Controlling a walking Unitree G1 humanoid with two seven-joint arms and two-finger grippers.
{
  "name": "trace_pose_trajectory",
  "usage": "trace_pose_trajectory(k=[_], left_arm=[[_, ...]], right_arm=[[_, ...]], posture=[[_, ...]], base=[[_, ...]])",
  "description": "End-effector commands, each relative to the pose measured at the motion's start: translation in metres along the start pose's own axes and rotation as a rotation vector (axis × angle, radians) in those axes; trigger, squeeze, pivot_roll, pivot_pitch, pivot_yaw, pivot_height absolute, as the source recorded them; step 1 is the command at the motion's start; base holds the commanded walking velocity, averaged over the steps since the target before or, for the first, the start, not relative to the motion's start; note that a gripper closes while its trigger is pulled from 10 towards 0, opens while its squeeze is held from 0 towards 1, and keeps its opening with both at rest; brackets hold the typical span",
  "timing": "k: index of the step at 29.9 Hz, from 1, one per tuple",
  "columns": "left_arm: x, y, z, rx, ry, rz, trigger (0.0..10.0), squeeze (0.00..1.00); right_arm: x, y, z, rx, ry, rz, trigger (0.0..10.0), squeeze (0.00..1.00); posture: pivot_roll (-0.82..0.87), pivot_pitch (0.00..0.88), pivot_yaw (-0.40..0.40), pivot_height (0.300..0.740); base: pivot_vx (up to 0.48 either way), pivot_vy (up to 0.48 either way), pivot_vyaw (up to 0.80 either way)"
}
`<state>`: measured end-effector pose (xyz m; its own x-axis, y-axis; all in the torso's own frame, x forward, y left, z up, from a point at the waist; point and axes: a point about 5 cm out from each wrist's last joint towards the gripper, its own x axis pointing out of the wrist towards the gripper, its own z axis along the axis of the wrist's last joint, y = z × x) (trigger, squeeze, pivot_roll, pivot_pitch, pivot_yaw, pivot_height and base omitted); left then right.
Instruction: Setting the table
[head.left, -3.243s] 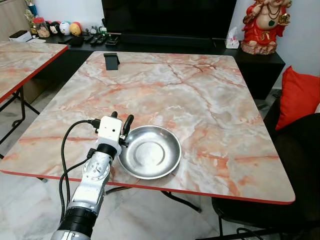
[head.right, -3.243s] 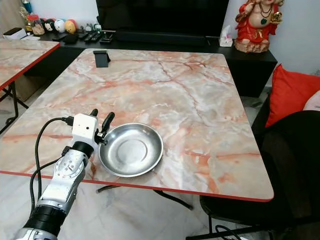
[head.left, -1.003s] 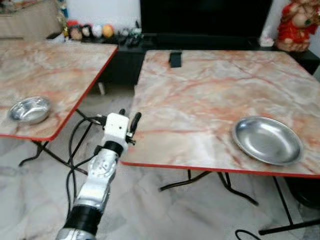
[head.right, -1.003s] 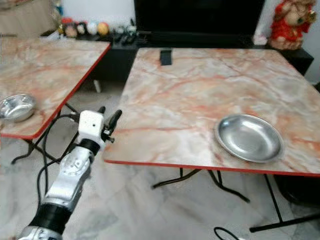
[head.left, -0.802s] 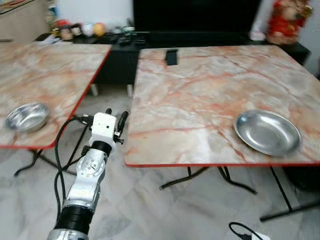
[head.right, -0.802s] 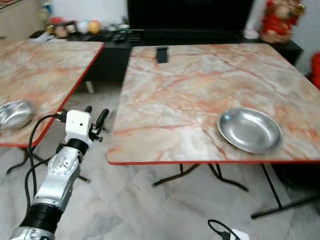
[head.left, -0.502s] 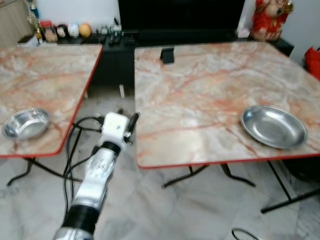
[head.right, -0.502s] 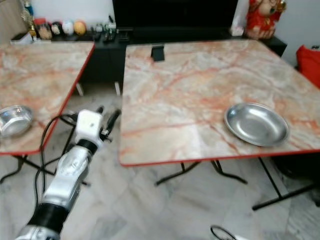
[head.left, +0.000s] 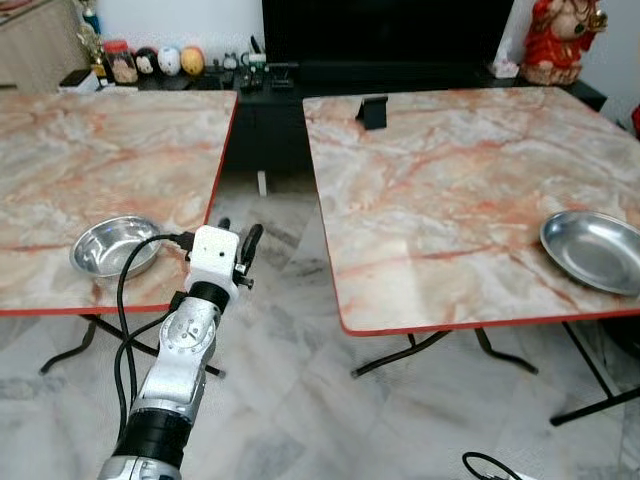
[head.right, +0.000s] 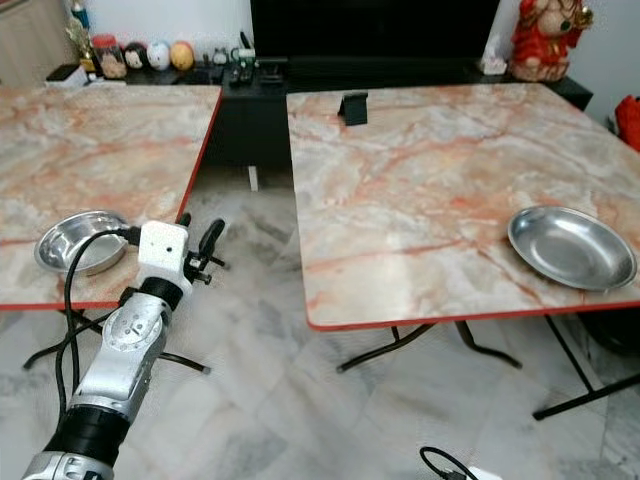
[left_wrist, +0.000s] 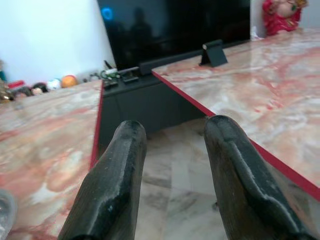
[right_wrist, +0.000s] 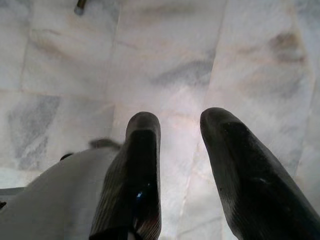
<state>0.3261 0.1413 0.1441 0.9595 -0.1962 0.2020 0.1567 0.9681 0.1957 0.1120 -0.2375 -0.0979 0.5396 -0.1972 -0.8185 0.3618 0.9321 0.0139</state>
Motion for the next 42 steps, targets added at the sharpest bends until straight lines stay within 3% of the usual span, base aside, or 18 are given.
trace_pose_trajectory(k=[1,27,42], left_arm=[[0.0016,-0.0045,0.0024,-0.002,-0.003,-0.016,10.0,0.0],[0.0037,-0.002,0.0035,0.005,-0.001,0.002,10.0,0.0],[0.0028,-0.0054,0.0049,-0.002,-0.012,0.009,10.0,0.0]], right_arm=[[-0.001,-0.0029,-0.0019,-0.002,0.004,-0.01,10.0,0.0],[-0.0004,-0.0041,0.0005,-0.015,0.001,-0.008,10.0,0.0],[-0.0009,-0.005,-0.0001,-0.048,0.006,0.005,10.0,0.0]], posture=[[0.05,0.0,-0.014,0.715],[0.07,0.0,-0.021,0.715],[0.07,0.0,-0.031,0.715]], base=[[0.0,0.345,0.0],[0.0,0.338,0.0],[0.0,0.0,0.0]])
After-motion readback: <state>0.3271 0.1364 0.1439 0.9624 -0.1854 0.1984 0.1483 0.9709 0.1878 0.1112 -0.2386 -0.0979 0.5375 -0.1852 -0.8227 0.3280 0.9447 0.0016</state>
